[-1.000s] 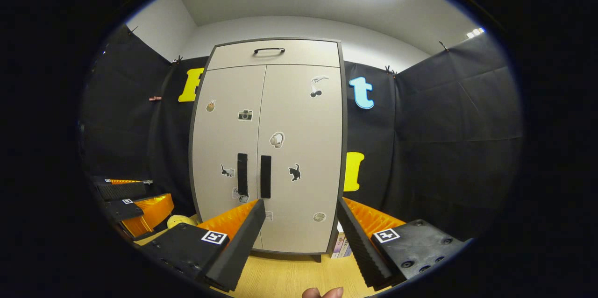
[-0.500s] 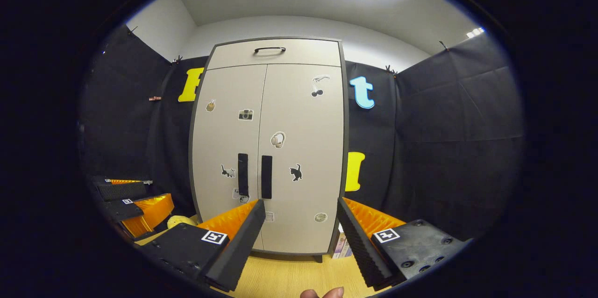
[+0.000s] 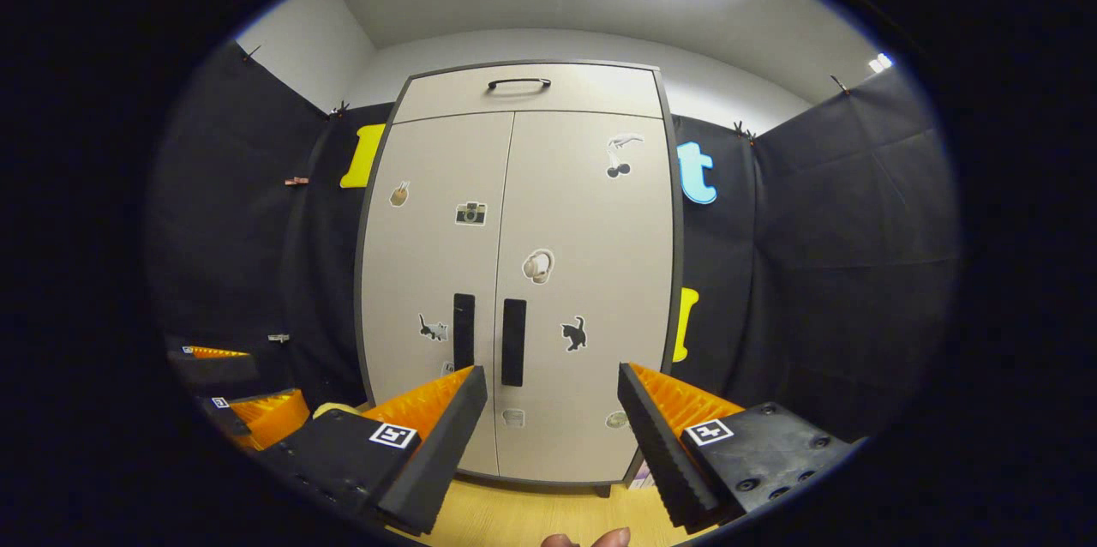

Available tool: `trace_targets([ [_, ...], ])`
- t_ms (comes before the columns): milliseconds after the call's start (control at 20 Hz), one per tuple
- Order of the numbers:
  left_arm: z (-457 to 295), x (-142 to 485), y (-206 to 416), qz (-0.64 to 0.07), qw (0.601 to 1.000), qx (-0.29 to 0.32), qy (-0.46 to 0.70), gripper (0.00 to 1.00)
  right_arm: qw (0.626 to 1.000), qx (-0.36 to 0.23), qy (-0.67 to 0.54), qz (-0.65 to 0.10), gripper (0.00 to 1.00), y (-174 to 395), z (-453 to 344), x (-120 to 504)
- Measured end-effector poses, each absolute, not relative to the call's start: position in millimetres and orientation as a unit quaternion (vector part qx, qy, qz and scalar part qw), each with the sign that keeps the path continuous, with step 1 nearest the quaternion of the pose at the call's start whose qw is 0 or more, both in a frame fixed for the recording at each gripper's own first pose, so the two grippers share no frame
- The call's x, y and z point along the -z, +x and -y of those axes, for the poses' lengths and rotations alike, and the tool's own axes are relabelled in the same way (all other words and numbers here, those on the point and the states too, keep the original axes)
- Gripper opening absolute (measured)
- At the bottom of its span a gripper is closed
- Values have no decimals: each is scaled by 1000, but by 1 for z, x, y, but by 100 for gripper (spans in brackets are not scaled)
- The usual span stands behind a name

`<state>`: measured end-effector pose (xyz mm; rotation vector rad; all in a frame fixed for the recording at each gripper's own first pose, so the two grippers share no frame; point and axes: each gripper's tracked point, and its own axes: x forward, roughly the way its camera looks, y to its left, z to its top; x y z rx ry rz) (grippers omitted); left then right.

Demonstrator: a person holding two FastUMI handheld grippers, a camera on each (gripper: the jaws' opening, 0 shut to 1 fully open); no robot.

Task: Open the right door of the double-door shoe cabinet with the right hand, and open the left door with the left hand.

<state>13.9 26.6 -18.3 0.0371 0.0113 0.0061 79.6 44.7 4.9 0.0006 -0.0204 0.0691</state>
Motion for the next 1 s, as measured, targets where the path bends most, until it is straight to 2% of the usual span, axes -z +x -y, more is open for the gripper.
trace_targets([
  [300,-41,40,21,-20,1000,-6,18,95,998,-54,-9,29,98,147,-82,4],
  [650,-56,58,27,-40,999,-11,9,95,999,-33,20,3,96,221,-90,38],
  [700,-59,60,27,-42,999,-13,8,95,999,-30,25,4,91,231,-90,41],
  [750,-62,62,28,-44,999,-15,7,95,999,-30,29,3,80,243,-93,44],
  [850,-67,65,30,-49,999,-18,3,95,999,-27,31,-12,67,260,-98,54],
  [900,-68,65,30,-51,999,-19,2,95,999,-21,30,-21,65,268,-98,62],
  [950,-70,65,30,-51,998,-21,1,95,999,-19,33,-29,55,275,-101,68],
  [1000,-72,64,30,-51,998,-22,1,95,999,-15,34,-38,55,280,-102,73],
])
